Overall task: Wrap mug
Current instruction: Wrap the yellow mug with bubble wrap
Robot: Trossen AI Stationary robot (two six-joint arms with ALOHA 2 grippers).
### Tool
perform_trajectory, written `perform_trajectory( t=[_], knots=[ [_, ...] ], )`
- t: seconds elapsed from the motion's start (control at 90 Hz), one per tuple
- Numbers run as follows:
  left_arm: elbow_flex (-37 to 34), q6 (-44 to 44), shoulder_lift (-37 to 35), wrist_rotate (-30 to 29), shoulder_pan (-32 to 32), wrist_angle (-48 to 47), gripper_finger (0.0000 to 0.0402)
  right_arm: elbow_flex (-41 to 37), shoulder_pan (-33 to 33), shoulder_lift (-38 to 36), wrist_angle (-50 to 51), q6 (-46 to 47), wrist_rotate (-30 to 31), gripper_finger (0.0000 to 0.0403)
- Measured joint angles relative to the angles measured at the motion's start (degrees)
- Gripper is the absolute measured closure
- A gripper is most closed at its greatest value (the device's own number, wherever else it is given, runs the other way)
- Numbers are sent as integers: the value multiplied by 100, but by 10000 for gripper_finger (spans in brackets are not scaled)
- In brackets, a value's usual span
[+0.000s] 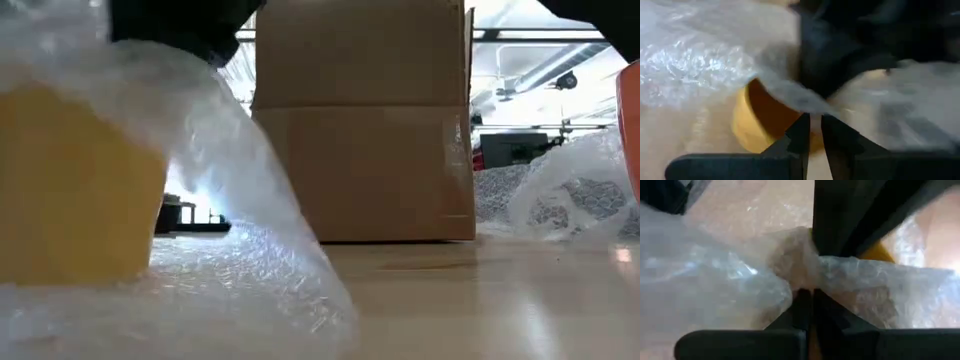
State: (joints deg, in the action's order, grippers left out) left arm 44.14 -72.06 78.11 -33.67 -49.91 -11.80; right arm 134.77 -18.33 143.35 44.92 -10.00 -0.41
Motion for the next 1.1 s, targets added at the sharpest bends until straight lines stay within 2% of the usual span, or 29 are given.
perform_trajectory(
  t=[0.289, 0.456, 0.711, 1.1],
  knots=[
    [7, -13, -101, -156, 5, 71, 365, -7, 75, -13, -193, -111, 38, 400],
    [-2, -10, 196, -880, 26, 76, 365, -7, 86, -3, -237, -113, 37, 400],
    [9, -53, 965, -440, 177, 123, 365, -3, 83, -47, -136, -111, 9, 400],
    [2, -49, 865, -348, 182, 108, 365, 4, 111, -509, 309, -160, 43, 400]
  ],
)
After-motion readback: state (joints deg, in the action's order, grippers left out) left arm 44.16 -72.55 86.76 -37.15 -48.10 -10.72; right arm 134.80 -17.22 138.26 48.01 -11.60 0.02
